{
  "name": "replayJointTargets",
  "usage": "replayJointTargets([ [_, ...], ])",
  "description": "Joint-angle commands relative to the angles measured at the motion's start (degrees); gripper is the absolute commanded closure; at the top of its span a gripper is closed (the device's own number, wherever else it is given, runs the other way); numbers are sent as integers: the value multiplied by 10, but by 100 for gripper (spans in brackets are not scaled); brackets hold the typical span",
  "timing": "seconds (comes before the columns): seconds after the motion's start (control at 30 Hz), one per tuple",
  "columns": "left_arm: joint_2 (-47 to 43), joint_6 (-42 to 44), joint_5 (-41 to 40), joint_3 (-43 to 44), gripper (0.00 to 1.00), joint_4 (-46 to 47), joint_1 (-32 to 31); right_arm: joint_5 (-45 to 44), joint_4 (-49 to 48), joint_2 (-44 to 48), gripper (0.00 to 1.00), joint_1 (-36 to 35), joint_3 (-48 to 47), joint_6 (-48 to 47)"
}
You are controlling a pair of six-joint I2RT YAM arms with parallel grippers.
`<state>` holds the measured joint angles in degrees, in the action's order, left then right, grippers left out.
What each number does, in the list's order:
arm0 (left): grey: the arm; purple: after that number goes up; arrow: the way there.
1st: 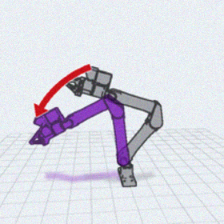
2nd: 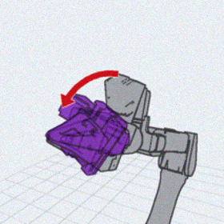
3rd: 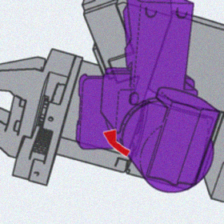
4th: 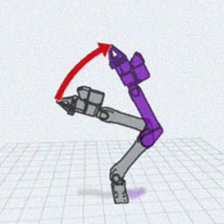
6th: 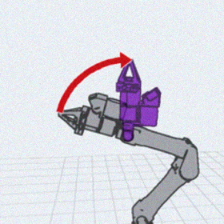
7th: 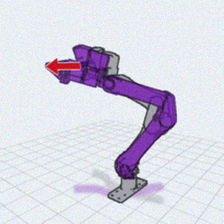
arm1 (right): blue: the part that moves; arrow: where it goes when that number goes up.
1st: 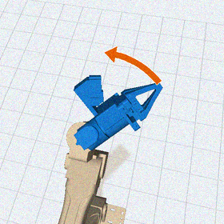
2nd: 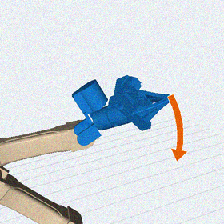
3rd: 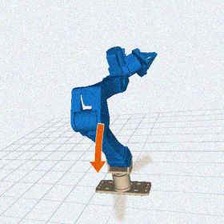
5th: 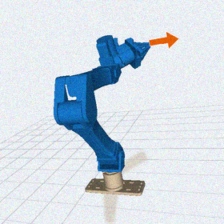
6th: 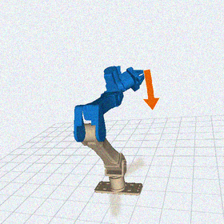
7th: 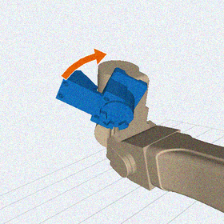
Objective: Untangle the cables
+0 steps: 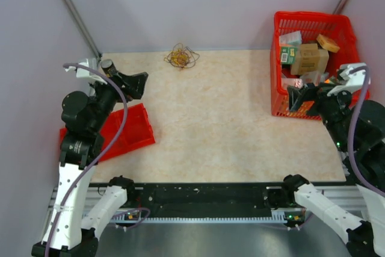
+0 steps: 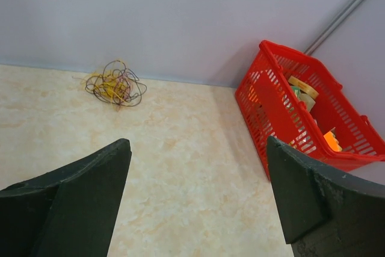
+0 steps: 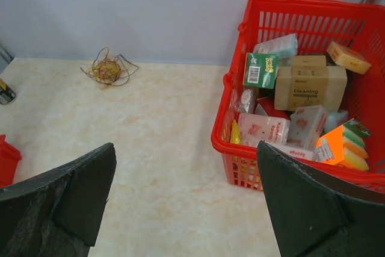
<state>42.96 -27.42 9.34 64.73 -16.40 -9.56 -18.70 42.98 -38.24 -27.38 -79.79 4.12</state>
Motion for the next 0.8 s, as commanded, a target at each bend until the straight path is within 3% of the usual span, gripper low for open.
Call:
replayJointTargets([
  [0.0,41,-18,60,-1,3,22,2,6,-7,-43,1,-5,13,26],
  [0.13,107,-48,76,-6,8,24,1,59,-6,-44,1,-5,38,52],
  [0.23,174,-55,-57,19,11,-31,-30,76,-6,-33,1,-4,53,71],
  [0.33,256,-8,-237,60,6,-37,-112,84,-6,-9,1,-4,64,80],
  [0.43,383,22,-282,122,2,-20,-153,89,-6,15,1,-5,69,76],
  [0.5,506,19,-272,211,1,-55,-153,88,-6,31,1,-4,70,70],
  [0.67,783,65,-297,534,2,-178,-148,88,0,70,1,-5,74,47],
  [0.7,830,75,-303,608,2,-184,-143,89,3,78,1,-5,73,44],
  [0.77,897,70,-295,677,2,-176,-131,97,10,92,1,-4,70,44],
])
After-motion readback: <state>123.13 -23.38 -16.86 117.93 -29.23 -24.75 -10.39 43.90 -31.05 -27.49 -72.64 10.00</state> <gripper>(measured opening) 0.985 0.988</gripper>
